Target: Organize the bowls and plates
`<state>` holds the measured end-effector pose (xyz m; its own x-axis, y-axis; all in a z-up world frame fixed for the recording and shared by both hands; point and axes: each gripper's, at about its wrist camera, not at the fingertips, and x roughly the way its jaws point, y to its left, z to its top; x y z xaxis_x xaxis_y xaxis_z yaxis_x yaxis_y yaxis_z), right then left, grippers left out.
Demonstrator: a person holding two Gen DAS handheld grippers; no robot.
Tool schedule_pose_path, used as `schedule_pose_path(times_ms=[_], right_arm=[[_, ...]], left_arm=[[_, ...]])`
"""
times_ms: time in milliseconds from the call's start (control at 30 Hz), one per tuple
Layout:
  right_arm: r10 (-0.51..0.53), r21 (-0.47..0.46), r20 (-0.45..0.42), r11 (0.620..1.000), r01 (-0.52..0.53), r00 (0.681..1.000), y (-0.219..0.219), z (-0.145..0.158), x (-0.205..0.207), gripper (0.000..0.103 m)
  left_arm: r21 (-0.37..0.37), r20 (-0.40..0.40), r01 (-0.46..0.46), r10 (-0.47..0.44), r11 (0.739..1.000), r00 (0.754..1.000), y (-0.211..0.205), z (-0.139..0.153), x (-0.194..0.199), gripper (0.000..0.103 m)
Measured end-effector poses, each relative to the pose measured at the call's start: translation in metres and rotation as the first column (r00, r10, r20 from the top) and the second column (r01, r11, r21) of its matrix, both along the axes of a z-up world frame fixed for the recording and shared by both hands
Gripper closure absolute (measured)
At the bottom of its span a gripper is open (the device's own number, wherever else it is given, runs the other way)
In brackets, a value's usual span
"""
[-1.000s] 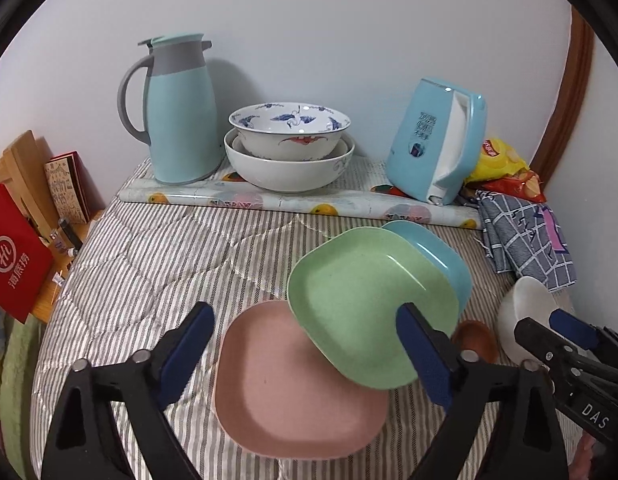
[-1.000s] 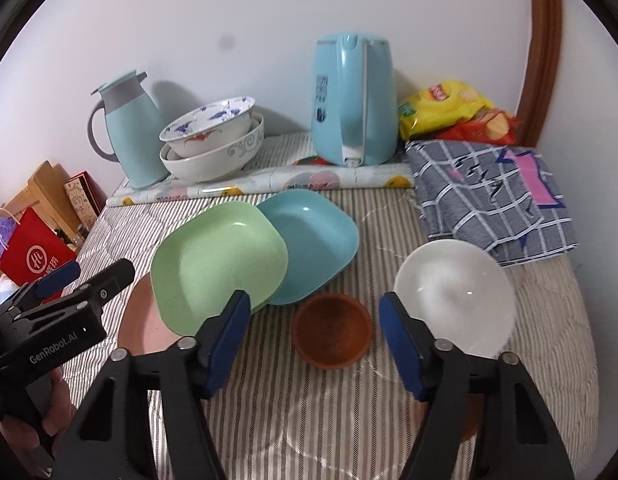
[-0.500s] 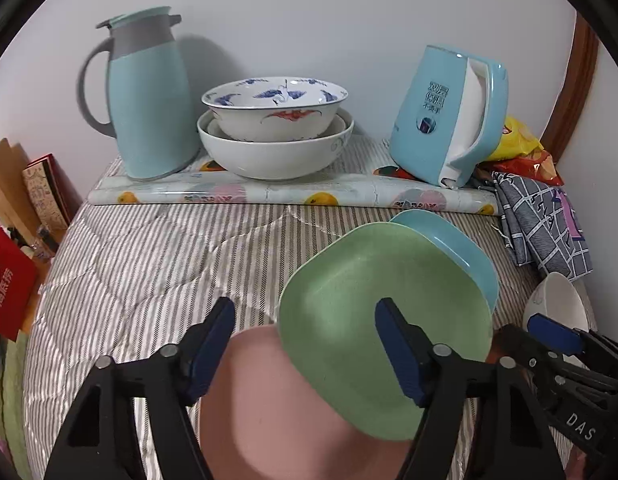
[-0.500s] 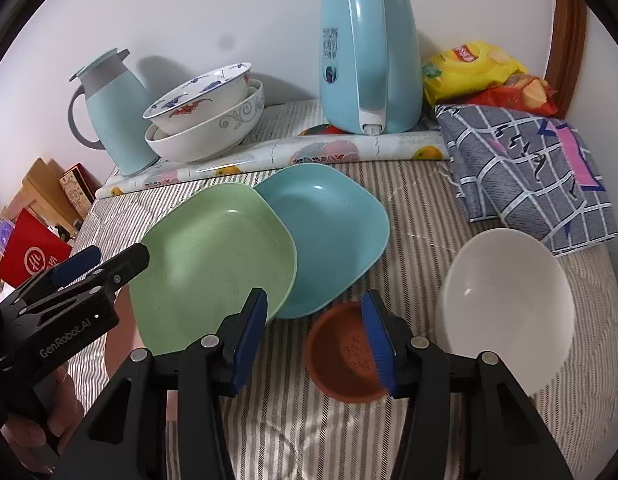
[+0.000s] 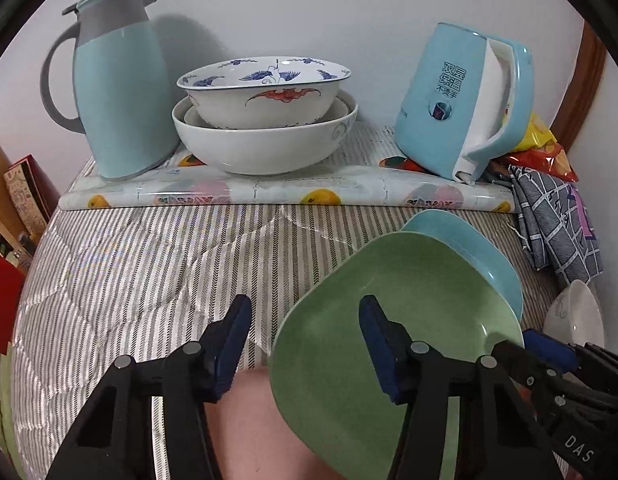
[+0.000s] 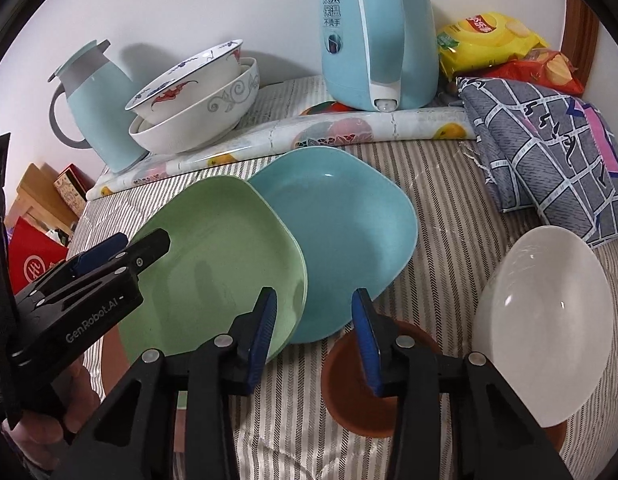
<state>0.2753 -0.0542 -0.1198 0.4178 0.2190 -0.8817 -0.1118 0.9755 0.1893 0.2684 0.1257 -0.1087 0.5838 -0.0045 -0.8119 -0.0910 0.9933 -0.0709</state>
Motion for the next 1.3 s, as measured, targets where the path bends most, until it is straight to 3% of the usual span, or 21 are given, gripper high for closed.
schedule_pose_path(times_ms=[100, 233, 333, 567, 1300], right_arm=[[0.010, -0.003, -0.009, 1.000, -0.010, 1.000, 0.002, -0.003, 0.002, 0.068], [0.014, 0.007, -0.030, 1.000, -0.014, 0.999, 0.003, -0.009, 0.006, 0.084], [0.017, -0.015, -0.017, 1.000, -0.018, 1.000, 0.005, -0.011, 0.009, 0.093], [0.013, -0.068, 0.024, 0.998, -0.011, 1.000, 0.007, -0.007, 0.010, 0.095], [0.059, -0.060, 0.096, 0.997, -0.054, 0.994, 0.034, 0.032, -0.034, 0.095]], left_arm=[[-0.009, -0.006, 0.012, -0.012, 1.000, 1.000, 0.000, -0.003, 0.003, 0.058], [-0.023, -0.035, 0.032, -0.032, 0.999, 0.999, -0.002, -0.010, 0.008, 0.078], [-0.049, -0.040, 0.034, -0.036, 0.998, 0.999, -0.001, -0.010, 0.006, 0.082], [-0.047, -0.032, 0.037, -0.039, 0.998, 0.999, 0.000, -0.005, -0.007, 0.086], [-0.041, 0.024, -0.022, 0.023, 0.999, 0.999, 0.030, 0.025, -0.069, 0.086]])
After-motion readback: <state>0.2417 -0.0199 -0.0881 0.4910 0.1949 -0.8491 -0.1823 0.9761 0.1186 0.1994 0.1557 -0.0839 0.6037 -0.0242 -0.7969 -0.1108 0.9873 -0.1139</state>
